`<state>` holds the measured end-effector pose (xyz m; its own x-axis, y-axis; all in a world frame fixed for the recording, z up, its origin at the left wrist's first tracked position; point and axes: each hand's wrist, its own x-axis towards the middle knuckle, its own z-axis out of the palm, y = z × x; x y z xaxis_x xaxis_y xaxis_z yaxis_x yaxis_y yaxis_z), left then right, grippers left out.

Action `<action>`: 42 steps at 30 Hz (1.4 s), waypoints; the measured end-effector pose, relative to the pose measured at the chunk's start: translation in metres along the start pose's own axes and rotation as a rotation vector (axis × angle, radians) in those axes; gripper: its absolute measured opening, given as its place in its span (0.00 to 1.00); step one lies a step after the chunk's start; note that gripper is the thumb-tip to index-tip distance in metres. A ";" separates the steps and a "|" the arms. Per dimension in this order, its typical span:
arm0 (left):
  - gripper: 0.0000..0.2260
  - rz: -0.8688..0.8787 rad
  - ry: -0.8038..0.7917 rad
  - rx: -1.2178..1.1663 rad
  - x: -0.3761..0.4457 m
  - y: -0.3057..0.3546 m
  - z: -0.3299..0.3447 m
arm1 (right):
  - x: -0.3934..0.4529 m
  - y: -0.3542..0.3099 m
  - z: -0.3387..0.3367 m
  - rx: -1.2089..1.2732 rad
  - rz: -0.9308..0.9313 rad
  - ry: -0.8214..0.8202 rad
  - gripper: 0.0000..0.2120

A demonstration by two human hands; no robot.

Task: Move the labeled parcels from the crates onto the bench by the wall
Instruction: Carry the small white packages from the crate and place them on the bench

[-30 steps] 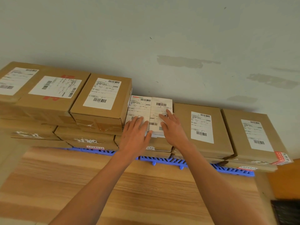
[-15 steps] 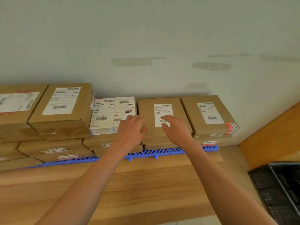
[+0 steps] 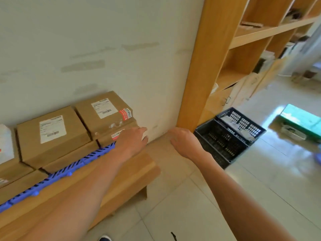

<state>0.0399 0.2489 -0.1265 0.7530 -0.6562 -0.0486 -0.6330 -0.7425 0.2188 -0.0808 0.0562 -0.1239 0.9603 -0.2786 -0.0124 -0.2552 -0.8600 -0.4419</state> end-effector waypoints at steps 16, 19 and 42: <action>0.20 0.474 -0.202 -0.049 0.138 0.319 0.116 | -0.118 0.292 -0.093 0.031 0.554 0.133 0.19; 0.20 0.495 -0.238 -0.084 0.182 0.359 0.144 | -0.102 0.345 -0.103 0.024 0.605 0.116 0.18; 0.21 0.680 -0.375 -0.041 0.435 0.730 0.226 | -0.063 0.726 -0.258 0.053 0.786 0.160 0.19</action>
<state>-0.1356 -0.6087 -0.2081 0.0854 -0.9728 -0.2154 -0.9213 -0.1594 0.3546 -0.3552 -0.6606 -0.2127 0.4734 -0.8553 -0.2104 -0.8402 -0.3667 -0.3996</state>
